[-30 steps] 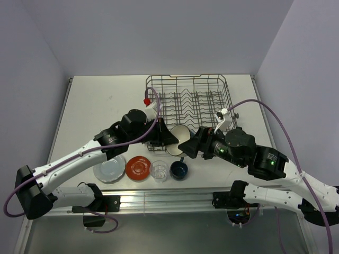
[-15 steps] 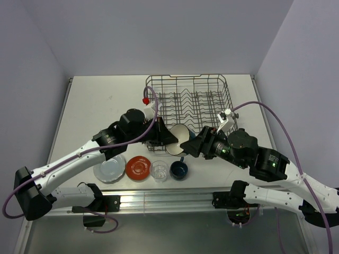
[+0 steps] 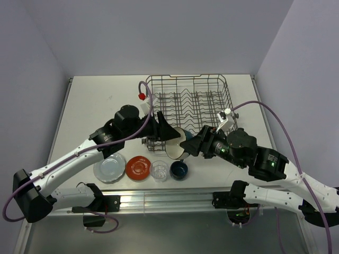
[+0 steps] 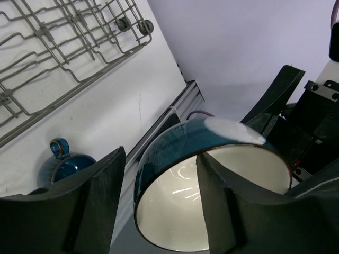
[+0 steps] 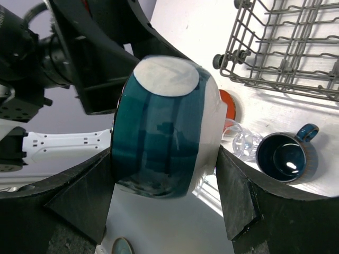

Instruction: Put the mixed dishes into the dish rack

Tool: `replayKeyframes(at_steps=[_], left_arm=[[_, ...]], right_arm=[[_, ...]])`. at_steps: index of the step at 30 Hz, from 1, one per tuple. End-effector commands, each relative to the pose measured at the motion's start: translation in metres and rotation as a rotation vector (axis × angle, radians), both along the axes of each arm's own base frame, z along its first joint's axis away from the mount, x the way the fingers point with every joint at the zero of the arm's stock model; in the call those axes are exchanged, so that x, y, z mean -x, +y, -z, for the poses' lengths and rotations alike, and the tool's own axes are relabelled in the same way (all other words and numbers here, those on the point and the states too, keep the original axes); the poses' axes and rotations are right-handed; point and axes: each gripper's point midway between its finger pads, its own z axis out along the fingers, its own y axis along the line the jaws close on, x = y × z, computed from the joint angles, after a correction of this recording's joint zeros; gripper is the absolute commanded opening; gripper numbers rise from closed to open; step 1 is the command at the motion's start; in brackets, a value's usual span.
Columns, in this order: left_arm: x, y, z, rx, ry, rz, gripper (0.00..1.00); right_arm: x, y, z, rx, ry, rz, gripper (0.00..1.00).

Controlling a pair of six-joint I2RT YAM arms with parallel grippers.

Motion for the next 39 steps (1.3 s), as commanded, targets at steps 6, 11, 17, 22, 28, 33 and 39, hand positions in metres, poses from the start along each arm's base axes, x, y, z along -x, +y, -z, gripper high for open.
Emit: replayKeyframes(at_steps=[6,11,17,22,28,33,39], left_arm=[[-0.012,0.009,-0.036,0.075,-0.074,-0.028,0.74],[-0.019,0.007,-0.025,0.043,-0.049,-0.028,0.70],[-0.043,0.030,-0.015,-0.012,-0.040,-0.143,0.79],[-0.083,0.082,-0.020,-0.132,-0.075,-0.417,0.84],[-0.095,0.135,-0.018,-0.329,-0.086,-0.624,0.85],[-0.084,0.142,-0.002,-0.352,-0.069,-0.615,0.84],[-0.057,0.140,0.028,-0.221,0.005,-0.592,0.82]], right_arm=[[-0.013,0.006,-0.034,-0.042,-0.067,0.037,0.00],[-0.019,0.013,-0.030,-0.022,-0.060,0.041,0.00],[-0.035,0.007,-0.029,0.018,-0.065,0.084,0.00],[-0.061,-0.007,-0.013,0.095,-0.050,0.131,0.00],[-0.114,-0.035,-0.005,0.249,-0.054,0.245,0.00],[-0.169,-0.061,-0.006,0.462,-0.077,0.370,0.00],[-0.237,-0.088,-0.009,0.735,-0.120,0.555,0.00]])
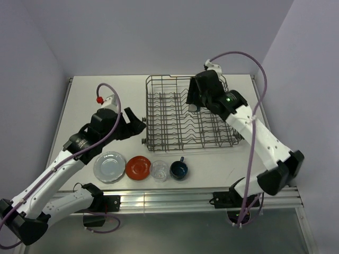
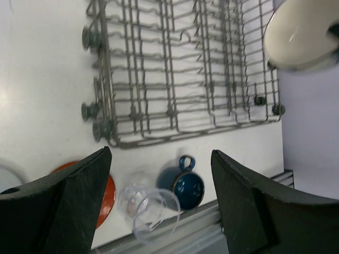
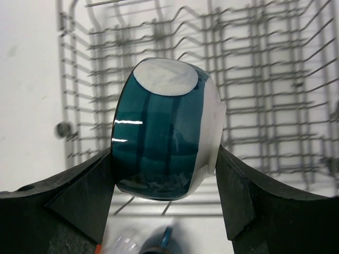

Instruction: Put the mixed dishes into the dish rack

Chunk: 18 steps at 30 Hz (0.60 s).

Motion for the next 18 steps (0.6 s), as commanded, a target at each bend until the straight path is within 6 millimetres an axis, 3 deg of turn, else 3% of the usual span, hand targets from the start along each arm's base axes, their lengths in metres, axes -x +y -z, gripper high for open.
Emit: replayKeyframes(at_steps=[1,6,7,12,13,18], left_arm=[[0.015,-0.005,0.010,0.104,0.012,0.022,0.81],[0.032,-0.011,0.013,0.154,0.021,0.090,0.79],[0.032,-0.008,0.007,0.137,0.000,0.093,0.79],[0.038,-0.004,0.010,0.087,0.008,0.121,0.78],[0.038,-0.004,0.012,0.082,0.006,0.127,0.78],[0.044,-0.008,0.037,0.068,0.053,0.162,0.76]], right_arm=[[-0.046,-0.026,-0.029,0.176,-0.121,0.117,0.00],[-0.095,-0.049,-0.026,0.327,-0.133,0.219,0.00],[-0.107,-0.049,-0.010,0.375,-0.102,0.213,0.00],[-0.143,-0.068,0.015,0.529,-0.068,0.283,0.00],[-0.151,-0.068,0.032,0.588,-0.035,0.276,0.00],[-0.178,-0.080,0.069,0.809,0.036,0.321,0.00]])
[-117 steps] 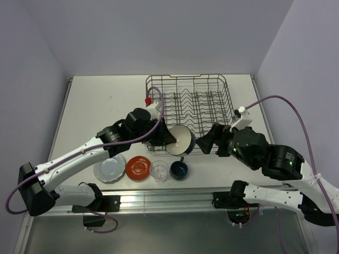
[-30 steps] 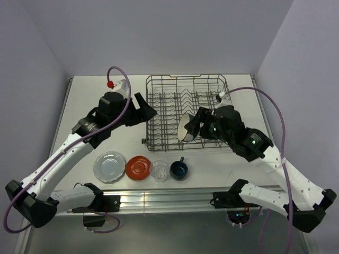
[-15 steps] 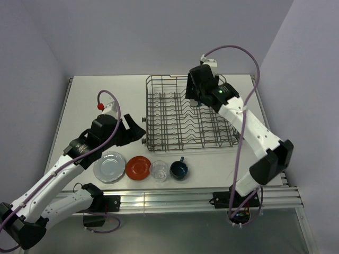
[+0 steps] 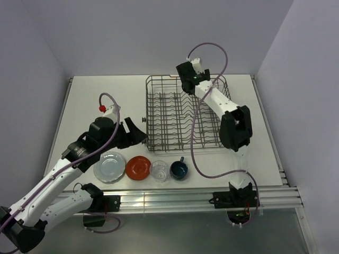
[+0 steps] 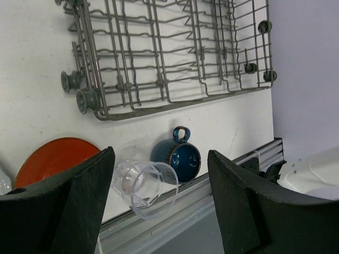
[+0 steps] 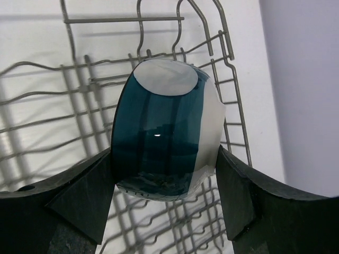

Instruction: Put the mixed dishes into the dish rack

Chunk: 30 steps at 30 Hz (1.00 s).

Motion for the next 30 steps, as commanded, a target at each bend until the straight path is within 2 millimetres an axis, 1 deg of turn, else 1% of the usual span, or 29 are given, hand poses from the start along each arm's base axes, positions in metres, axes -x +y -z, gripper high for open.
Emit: replayKeyframes(at_steps=[1,3,5,6,8,9,11,13,17,19,22,24,25,28,30], left_arm=[[0.006,-0.005,0.007,0.001,-0.010,0.057,0.76],[0.006,-0.006,0.011,0.002,-0.010,0.065,0.76],[0.006,-0.005,0.016,-0.010,-0.007,0.063,0.76],[0.005,-0.005,0.018,-0.018,-0.004,0.066,0.76],[0.006,-0.006,0.022,-0.025,0.001,0.074,0.76],[0.007,-0.009,0.025,-0.027,0.013,0.090,0.76],[0.009,-0.013,0.028,-0.035,0.021,0.113,0.74],[0.010,-0.014,0.032,-0.049,0.025,0.117,0.73],[0.015,-0.015,0.032,-0.058,0.025,0.125,0.73],[0.016,-0.015,0.028,-0.056,0.013,0.124,0.73],[0.017,-0.012,0.025,-0.068,0.006,0.117,0.74],[0.018,-0.011,0.024,-0.076,0.007,0.119,0.74],[0.019,-0.011,0.024,-0.076,0.010,0.119,0.74],[0.020,-0.009,0.022,-0.080,0.009,0.118,0.74],[0.020,-0.008,0.019,-0.082,0.003,0.113,0.75]], right_arm=[[-0.020,-0.019,-0.033,0.182,-0.092,0.078,0.00],[-0.023,-0.024,-0.024,0.267,-0.064,0.091,0.00],[-0.026,-0.027,-0.020,0.296,-0.073,0.102,0.00],[-0.027,-0.028,-0.011,0.319,-0.054,0.102,0.00],[-0.026,-0.032,-0.005,0.379,-0.039,0.120,0.00],[-0.027,-0.034,0.003,0.404,-0.017,0.121,0.00],[-0.028,-0.035,0.009,0.423,-0.007,0.127,0.00],[-0.031,-0.034,0.019,0.435,0.017,0.115,0.00],[-0.035,-0.030,0.036,0.443,0.057,0.103,0.00],[-0.035,-0.031,0.044,0.448,0.069,0.104,0.00],[-0.036,-0.030,0.051,0.450,0.082,0.101,0.04],[-0.038,-0.028,0.055,0.440,0.096,0.091,0.13],[-0.037,-0.028,0.056,0.441,0.107,0.088,0.33],[-0.038,-0.025,0.057,0.415,0.113,0.081,0.66],[-0.037,-0.020,0.056,0.380,0.103,0.076,0.74]])
